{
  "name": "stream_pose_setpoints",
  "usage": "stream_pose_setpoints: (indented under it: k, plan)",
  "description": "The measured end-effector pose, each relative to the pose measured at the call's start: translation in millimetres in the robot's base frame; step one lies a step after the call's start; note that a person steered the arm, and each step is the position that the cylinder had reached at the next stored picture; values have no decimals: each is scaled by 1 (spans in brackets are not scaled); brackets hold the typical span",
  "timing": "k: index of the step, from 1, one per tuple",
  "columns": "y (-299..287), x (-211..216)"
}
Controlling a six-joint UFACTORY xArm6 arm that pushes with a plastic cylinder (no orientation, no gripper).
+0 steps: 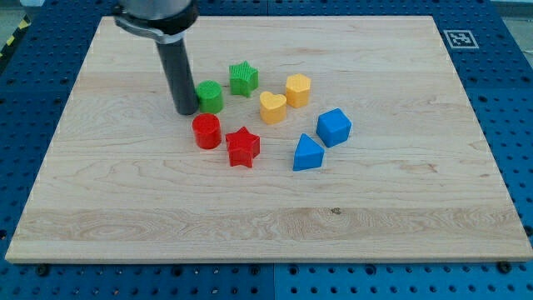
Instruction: Keep green circle and red circle in a diagonal line
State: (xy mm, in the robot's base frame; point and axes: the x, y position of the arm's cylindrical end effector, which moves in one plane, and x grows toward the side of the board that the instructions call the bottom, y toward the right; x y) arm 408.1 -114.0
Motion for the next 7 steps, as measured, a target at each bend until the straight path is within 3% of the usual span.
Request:
stream_pose_setpoints:
  k: [2,3,5,7]
  plan:
    - [-73,16]
    - [-60,65]
    - [-6,66]
    - [10,65]
